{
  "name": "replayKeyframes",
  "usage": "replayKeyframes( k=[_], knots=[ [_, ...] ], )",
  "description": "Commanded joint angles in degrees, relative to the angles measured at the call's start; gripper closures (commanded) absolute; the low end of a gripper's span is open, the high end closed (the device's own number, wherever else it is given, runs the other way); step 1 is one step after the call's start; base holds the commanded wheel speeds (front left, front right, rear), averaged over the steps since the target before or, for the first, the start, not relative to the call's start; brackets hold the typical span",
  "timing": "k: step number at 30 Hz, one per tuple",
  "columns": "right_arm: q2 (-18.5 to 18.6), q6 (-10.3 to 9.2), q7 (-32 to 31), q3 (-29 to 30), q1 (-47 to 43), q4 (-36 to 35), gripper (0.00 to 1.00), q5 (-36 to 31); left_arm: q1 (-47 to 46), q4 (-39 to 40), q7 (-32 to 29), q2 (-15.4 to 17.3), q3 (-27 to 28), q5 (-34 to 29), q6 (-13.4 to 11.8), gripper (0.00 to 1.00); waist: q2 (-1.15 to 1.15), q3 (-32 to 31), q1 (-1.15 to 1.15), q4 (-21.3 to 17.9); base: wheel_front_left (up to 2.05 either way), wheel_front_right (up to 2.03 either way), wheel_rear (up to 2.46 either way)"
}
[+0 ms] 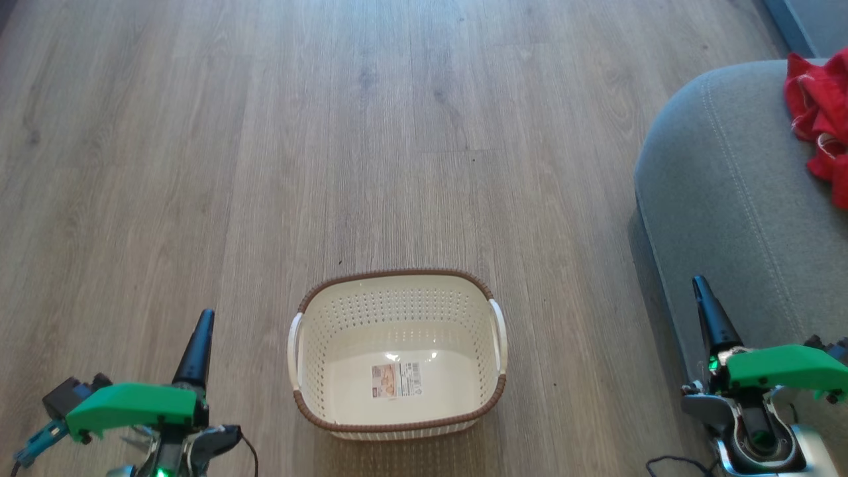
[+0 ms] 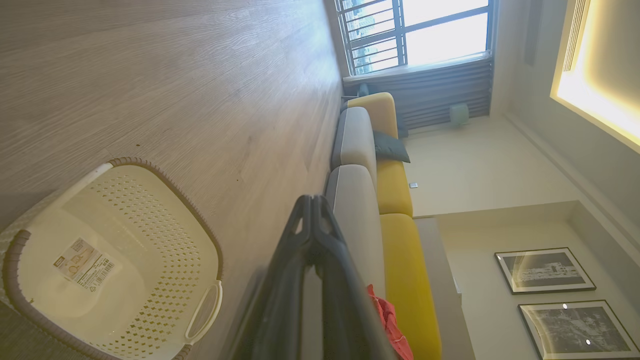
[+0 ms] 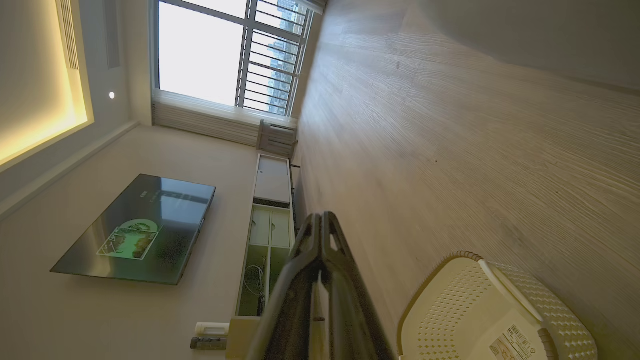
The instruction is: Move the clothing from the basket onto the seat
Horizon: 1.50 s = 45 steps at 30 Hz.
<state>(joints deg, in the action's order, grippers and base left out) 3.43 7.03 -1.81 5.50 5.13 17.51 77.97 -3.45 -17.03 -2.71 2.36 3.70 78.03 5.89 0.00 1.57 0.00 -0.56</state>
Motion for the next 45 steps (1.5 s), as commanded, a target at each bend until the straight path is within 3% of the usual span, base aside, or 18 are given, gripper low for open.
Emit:
replayKeyframes(
  k=[1, 20, 45],
  knots=[
    [0.1, 0.39, -0.7, -0.6, 1.1, -2.4, 1.0, 1.6, -2.6, 2.2, -0.5, 0.5, 1.8, 1.5, 0.5, 1.0, 0.0, -0.1, 0.0, 0.0, 0.0, 0.0, 0.0],
    [0.0, 0.46, -4.1, 0.3, 1.0, -3.5, 1.0, 14.8, -2.7, 3.0, -3.8, 0.5, 2.8, 14.1, 1.6, 1.0, 0.0, -1.4, 0.0, 0.6, 0.0, 0.0, 0.0],
    [-0.2, 0.46, -4.3, 0.5, 1.0, -3.5, 1.0, 14.6, -2.7, 3.0, -3.8, 0.5, 2.8, 14.1, 1.6, 1.0, 0.0, -1.4, 0.0, 0.6, 0.0, 0.0, 0.0]
  ],
)
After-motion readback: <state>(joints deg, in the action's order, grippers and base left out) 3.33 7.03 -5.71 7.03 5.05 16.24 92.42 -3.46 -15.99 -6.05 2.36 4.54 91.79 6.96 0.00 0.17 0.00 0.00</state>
